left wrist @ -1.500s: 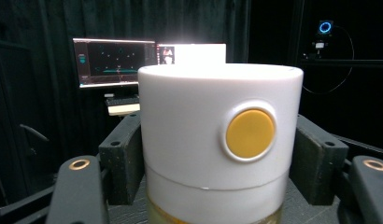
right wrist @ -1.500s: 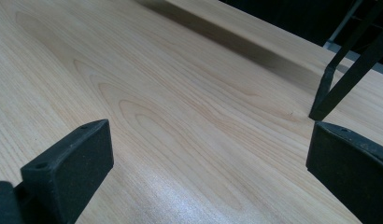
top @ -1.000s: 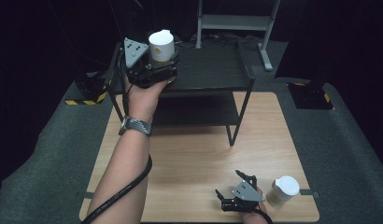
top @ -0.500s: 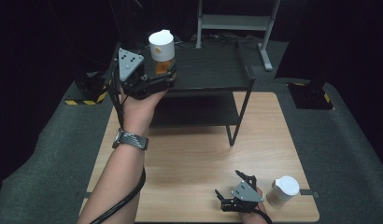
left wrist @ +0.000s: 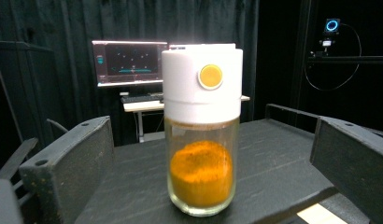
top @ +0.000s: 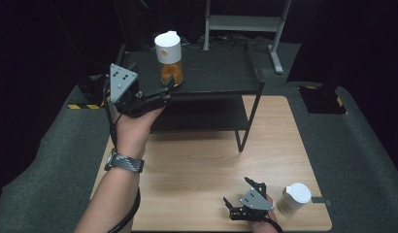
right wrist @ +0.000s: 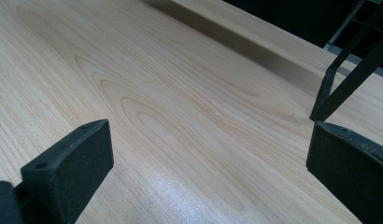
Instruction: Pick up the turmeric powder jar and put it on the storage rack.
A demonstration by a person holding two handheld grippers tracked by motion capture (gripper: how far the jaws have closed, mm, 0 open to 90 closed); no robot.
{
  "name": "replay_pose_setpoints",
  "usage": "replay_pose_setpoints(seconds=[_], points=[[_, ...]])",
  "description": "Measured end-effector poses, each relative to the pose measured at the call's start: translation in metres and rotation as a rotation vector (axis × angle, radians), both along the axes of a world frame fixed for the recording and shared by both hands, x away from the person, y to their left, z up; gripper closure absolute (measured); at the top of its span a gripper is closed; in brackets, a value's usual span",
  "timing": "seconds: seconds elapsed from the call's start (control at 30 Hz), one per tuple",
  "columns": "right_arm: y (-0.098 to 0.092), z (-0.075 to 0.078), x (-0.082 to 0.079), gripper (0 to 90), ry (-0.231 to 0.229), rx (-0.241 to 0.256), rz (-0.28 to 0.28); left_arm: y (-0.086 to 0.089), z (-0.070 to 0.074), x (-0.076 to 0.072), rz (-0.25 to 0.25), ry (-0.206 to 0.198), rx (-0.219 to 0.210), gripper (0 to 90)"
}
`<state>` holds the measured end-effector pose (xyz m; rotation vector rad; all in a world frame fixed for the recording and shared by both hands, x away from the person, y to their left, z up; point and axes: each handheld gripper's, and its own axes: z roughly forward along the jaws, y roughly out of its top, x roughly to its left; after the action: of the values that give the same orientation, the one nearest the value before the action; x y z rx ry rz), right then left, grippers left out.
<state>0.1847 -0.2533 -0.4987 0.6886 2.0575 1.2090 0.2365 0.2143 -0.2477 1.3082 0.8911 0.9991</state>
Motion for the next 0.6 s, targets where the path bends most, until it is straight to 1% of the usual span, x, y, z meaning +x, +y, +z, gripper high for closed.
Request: replay_pose_setpoints(seconds=[0.1, 0.17, 0.3, 0.4, 0.5, 0.6], points=[[0.000, 0.000, 0.000, 0.1, 0.000, 0.000, 0.000, 0.002, -0.004, -0.007, 0.002, -0.003, 0.006, 0.4], [0.000, 0.000, 0.000, 0.1, 0.000, -0.002, 0.000, 0.003, -0.005, -0.011, -0.002, 0.000, 0.005, 0.4], [0.000, 0.000, 0.000, 0.1, -0.003, -0.005, 0.001, 0.005, -0.009, -0.019, -0.007, 0.006, 0.017, 0.4], [0.000, 0.000, 0.000, 0.0, -0.002, -0.004, 0.000, 0.005, -0.012, -0.025, -0.003, 0.011, 0.038, 0.4], [0.001, 0.000, -0.001, 0.1, -0.002, -0.004, 0.000, 0.005, -0.017, -0.030, -0.006, 0.026, 0.041, 0.4], [0.001, 0.000, -0.001, 0.0, -0.003, -0.005, -0.001, 0.007, -0.022, -0.035, -0.005, 0.031, 0.048, 0.4]])
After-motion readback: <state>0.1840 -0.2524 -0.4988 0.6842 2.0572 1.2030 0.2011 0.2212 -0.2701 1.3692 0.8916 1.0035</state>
